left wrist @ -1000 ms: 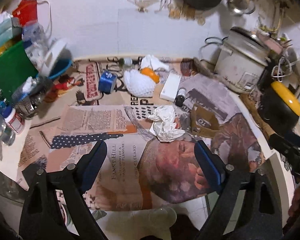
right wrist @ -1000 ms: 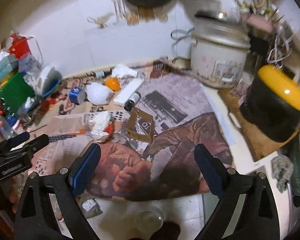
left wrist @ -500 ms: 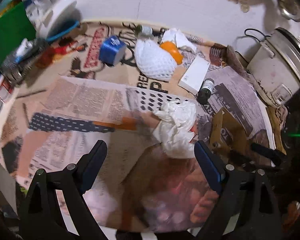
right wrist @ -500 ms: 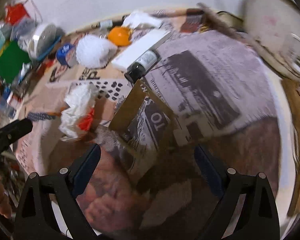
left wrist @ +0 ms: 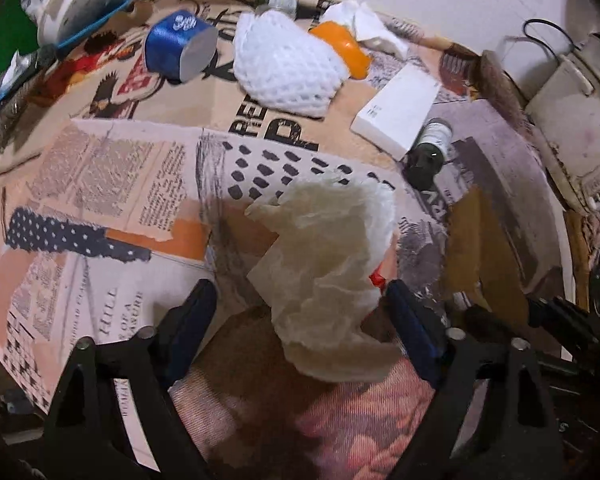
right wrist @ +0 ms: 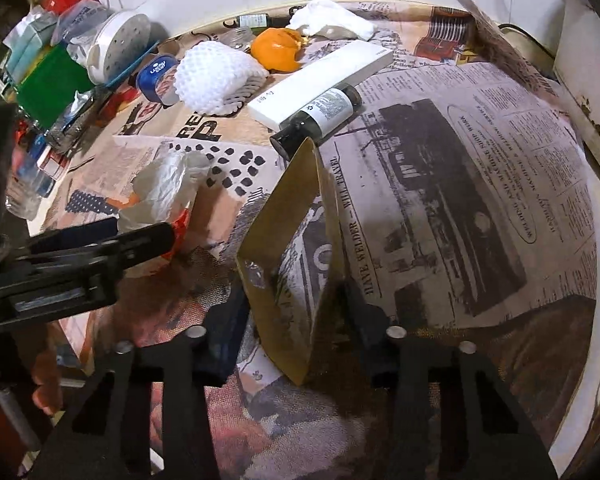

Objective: Collect trash
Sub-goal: 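Grasp the crumpled white tissue with the left tool while the right tool grasps the brown paper bag, then lift the tissue and paper bag off the counter toward the floor bin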

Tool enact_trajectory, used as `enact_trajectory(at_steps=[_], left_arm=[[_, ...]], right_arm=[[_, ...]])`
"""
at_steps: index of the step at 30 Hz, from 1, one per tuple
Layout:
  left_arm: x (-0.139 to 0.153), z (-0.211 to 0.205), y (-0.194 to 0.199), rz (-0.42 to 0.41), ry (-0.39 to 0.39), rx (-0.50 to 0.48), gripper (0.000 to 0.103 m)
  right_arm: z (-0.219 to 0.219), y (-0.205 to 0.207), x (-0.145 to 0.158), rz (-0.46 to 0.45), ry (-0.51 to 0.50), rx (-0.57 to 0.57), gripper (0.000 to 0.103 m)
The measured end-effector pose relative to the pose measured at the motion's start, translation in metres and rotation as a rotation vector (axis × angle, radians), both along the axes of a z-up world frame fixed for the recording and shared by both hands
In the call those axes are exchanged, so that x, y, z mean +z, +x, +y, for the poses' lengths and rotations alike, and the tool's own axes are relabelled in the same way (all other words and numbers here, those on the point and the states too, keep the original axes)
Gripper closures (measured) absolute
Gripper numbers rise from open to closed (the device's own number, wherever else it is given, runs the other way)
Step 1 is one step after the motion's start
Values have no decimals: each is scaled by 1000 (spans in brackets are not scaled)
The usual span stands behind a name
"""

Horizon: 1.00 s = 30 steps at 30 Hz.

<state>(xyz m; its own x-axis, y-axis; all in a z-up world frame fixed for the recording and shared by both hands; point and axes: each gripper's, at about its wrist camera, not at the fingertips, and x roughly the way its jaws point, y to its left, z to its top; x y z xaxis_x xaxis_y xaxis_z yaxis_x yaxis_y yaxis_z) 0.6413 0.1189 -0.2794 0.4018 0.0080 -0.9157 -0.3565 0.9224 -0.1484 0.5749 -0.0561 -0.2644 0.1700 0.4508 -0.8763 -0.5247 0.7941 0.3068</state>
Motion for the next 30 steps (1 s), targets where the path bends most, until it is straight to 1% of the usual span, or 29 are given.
enact_trajectory(at_steps=[1, 2, 3, 4, 6, 8, 12, 14, 20, 25, 30], left_arm=[[-3, 1, 1, 4, -10, 7, 31], [-6, 1, 2, 8, -26, 18, 35], [-6, 2, 1, -3, -24, 32, 41], [-5, 1, 0, -15, -20, 40, 50], [-4, 0, -2, -20, -29, 47, 52], [0, -1, -5, -38, -17, 64, 55], [12, -6, -14, -70, 12, 63, 57], [19, -8, -19, -87, 15, 61, 57], [48, -12, -41, -146, 19, 11, 57], [66, -5, -77, -190, 16, -40, 57], [76, 7, -136, -233, 24, -103, 57]], right_arm=[[-1, 1, 0, 3, 4, 7, 69], [-2, 3, 1, 2, 3, 13, 71], [-2, 5, 1, -1, 1, 16, 71], [-4, 5, 2, -4, 3, 23, 73], [-7, 6, 3, -5, 11, 26, 75], [-10, 7, 6, -6, 22, 31, 78], [-15, 7, 14, -9, 46, 27, 79], [-17, 5, 21, -31, 51, 20, 80], [-22, -9, 43, -62, 79, -33, 82], [-20, -39, 64, -113, 91, -80, 82], [-7, -90, 79, -169, 99, -144, 82]])
